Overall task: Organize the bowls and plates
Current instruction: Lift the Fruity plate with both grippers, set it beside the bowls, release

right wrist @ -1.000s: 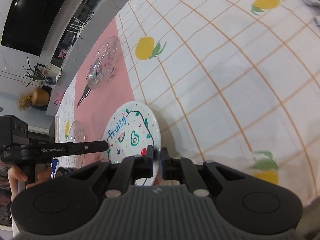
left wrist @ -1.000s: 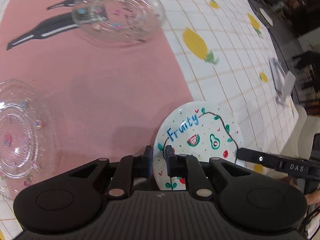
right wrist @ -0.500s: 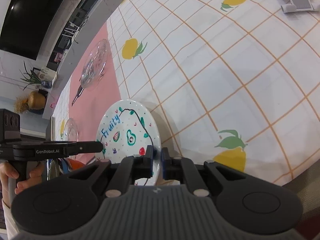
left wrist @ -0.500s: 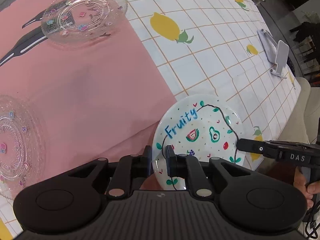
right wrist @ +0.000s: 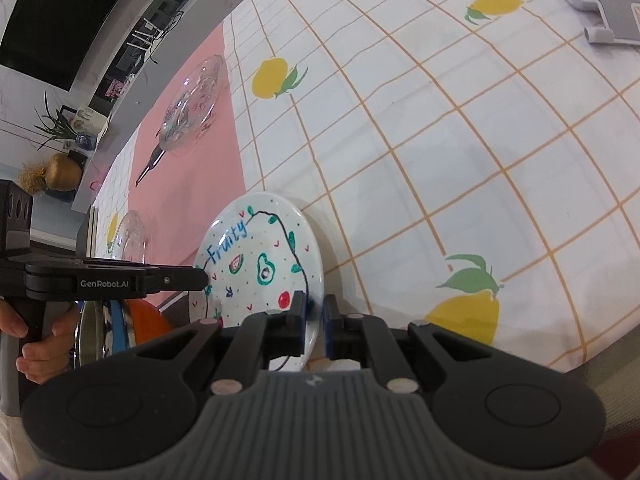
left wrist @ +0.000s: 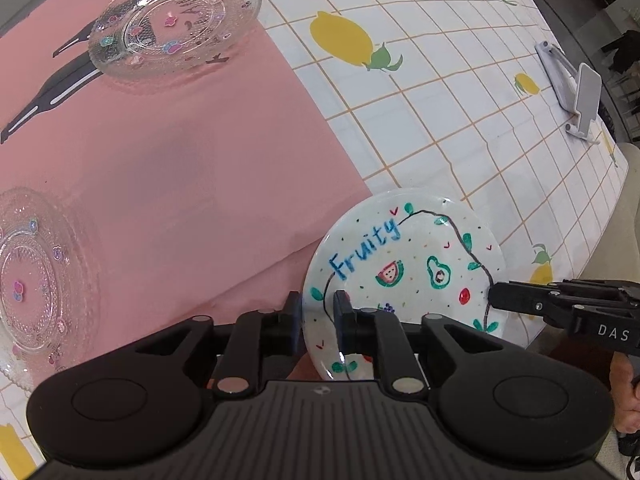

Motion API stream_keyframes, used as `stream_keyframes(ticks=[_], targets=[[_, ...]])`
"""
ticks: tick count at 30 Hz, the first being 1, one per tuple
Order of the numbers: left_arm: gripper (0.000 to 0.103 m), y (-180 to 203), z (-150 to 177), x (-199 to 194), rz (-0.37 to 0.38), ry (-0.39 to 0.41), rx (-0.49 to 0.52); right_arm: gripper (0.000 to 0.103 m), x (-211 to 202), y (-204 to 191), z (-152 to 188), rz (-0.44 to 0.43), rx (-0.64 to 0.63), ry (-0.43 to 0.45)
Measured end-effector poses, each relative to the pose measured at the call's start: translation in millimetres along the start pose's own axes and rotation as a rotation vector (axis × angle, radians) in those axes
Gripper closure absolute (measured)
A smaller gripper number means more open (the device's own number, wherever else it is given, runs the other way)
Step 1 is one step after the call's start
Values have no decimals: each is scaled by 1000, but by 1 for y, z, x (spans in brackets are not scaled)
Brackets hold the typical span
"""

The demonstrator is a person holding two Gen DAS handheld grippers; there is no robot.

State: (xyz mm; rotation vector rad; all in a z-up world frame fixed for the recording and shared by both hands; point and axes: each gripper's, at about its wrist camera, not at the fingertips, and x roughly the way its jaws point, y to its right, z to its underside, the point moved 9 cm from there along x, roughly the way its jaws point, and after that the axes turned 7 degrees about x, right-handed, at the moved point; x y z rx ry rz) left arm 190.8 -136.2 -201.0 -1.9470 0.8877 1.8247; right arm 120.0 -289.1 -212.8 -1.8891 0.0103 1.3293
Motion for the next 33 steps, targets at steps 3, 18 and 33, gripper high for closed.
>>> stream_keyframes(ticks=[3,18,33], targets=[[83,1,-1,0,-10,13,8,96,3,2,1,8,2,-11],[38,-3,-5,-9,-111,67,-8,67,-3,-6,-4,99,-108,58],[20,0,-9,-54,-196,205,-81,14,-4,-10,-16,132,-139,108]])
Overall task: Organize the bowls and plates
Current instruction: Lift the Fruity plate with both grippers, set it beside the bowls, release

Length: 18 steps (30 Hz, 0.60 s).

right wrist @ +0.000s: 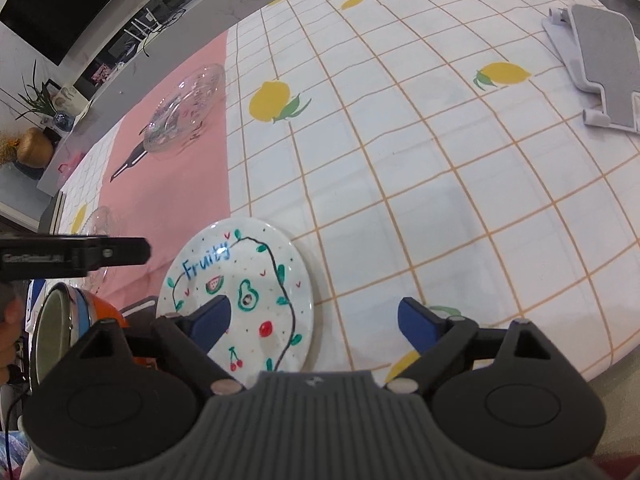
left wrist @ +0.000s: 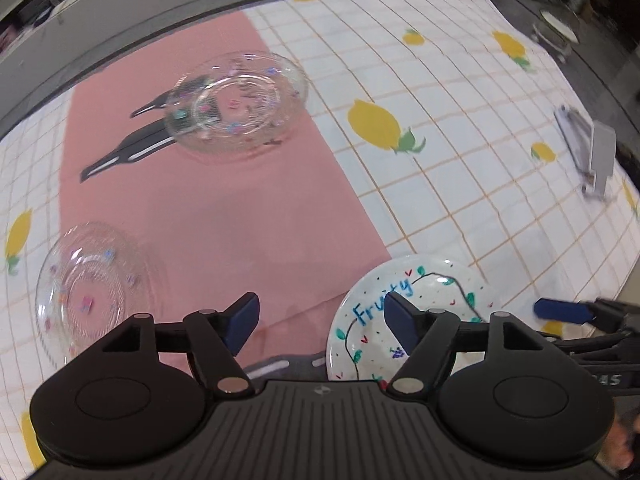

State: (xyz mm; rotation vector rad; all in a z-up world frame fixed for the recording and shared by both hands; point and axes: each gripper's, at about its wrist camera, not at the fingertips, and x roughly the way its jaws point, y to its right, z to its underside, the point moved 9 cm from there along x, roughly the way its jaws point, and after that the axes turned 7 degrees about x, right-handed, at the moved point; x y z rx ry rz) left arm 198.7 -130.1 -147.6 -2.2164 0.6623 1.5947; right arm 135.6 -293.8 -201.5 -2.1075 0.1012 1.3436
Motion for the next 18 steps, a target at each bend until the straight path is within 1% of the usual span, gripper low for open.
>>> stream_keyframes(ticks=[2,5,9,12,14,15,16,18], targets=[[20,-2,1,-11,-5,11,-32,14,-4,-1,-3,-7,4,23],[20,-7,4,-35,-55,53,-49,14,-17,-8,-10,-44,1,77],[20,-19,15,-78,-130,140,-89,13,-40,-27,-15,-148,-3,123],[19,-34,34,-112,-217,199,-110,13,-52,-42,-10,-211,16,106],[19,-46,49,-129,-278,222,-121,13,-56,-55,-4,-232,11,84],[19,-51,56,-136,-308,228,-143,13,-58,-63,0,-243,-1,72],[19,-58,65,-141,-331,232,-176,13,-60,-72,4,-257,-17,65],[19,-66,80,-145,-340,240,-225,13,-62,-89,12,-279,-38,52]])
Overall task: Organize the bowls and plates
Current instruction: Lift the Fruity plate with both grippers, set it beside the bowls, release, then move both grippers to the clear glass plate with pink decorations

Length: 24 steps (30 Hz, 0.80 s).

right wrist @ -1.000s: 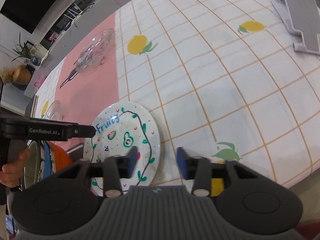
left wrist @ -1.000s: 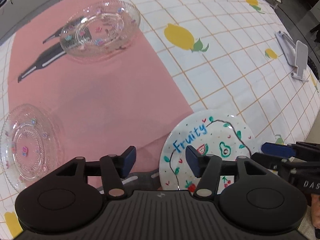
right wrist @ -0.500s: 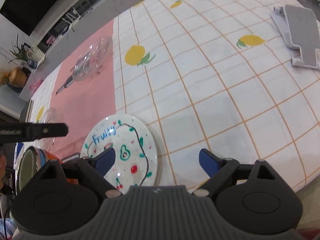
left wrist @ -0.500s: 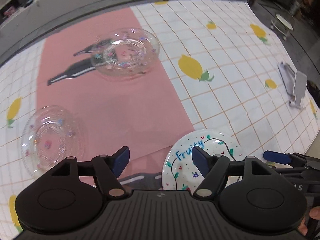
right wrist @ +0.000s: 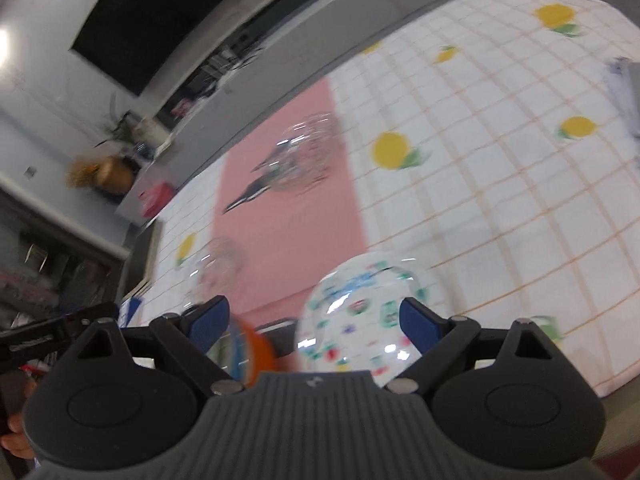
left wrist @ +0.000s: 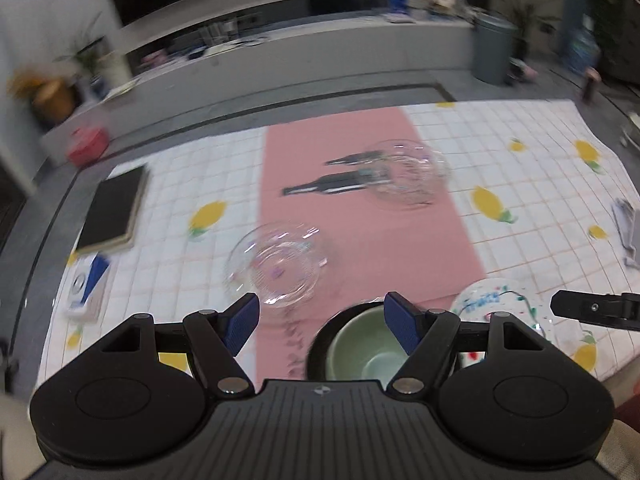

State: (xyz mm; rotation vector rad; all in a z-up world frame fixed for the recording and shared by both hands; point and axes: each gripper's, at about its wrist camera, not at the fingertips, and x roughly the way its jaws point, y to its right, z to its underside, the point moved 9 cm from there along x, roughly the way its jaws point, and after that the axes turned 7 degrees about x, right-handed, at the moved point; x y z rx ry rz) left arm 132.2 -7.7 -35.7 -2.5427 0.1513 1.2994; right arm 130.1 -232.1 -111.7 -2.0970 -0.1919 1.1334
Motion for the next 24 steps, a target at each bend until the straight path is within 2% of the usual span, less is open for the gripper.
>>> stream_keyframes(ticks=[3,7,11,13,14,16,19,22,24], targets=[[19,-7,19,8,36,-6,-24,14,9,-25,15,-31,-9,-38],[19,-8,42,36,101,-68,-72,19,30,-47,32,-12,-3,-69],[19,-7,62,60,171,-146,-154,20,54,-59,39,70,-71,-63],[19,-7,69,69,165,-165,-151,25,67,-60,43,104,-97,-83],[23,-6,72,72,161,-176,-144,25,73,-59,47,125,-109,-105],[26,-4,77,75,189,-177,-133,37,85,-58,56,151,-130,-153],[36,0,80,74,215,-174,-111,50,97,-59,67,164,-130,-193],[45,3,82,77,221,-168,-104,61,100,-64,70,220,-196,-167],[49,1,83,77,210,-171,-103,66,100,-66,73,229,-213,-159]])
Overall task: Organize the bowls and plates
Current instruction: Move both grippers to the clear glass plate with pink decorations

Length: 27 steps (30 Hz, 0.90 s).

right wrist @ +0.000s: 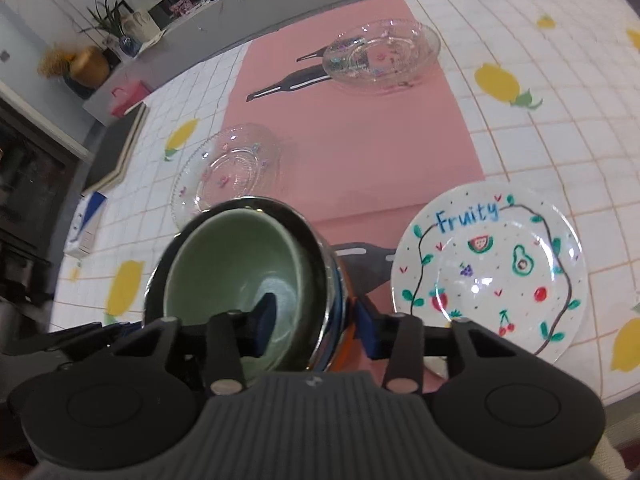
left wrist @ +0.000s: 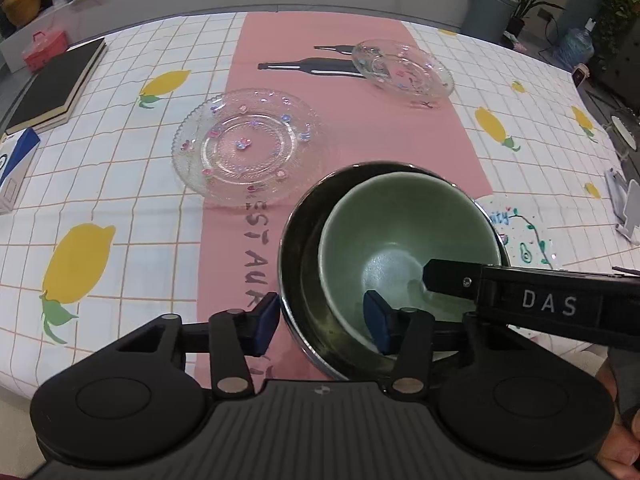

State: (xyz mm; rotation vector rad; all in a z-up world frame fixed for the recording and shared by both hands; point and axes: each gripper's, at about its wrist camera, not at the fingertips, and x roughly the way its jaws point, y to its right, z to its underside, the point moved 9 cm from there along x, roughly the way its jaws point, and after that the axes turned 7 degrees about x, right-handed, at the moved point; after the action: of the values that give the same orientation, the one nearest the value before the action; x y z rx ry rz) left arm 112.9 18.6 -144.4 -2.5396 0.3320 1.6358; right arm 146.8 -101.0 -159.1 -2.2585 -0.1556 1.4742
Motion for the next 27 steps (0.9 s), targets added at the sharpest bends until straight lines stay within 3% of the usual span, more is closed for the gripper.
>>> stream_keyframes(ticks=[6,8,9,10,12,14,20,27], targets=[[48,-13,5,-2,-2,-7,-27,65,3,-11,3,-20,-32,-18],[46,-15,4,-5,-7,-2,-26,53,2,-10,1,-13,-29,-20],[42,-16,2,-8,-19,14,-24,33,0,-9,-1,-4,-25,-17],[39,-18,0,-12,-37,33,-22,23,-3,-9,-3,-6,-28,-7],[29,-22,-4,-19,-52,64,-22,24,-11,-11,-7,-20,-38,19],[27,-26,-7,-24,-43,84,-41,23,-20,-14,-12,-26,-53,38],[21,-44,-18,-35,-32,120,-102,20,-35,-27,-31,-25,-99,64],[20,-84,-41,-53,-52,139,-224,19,-34,-33,-76,17,-102,44]])
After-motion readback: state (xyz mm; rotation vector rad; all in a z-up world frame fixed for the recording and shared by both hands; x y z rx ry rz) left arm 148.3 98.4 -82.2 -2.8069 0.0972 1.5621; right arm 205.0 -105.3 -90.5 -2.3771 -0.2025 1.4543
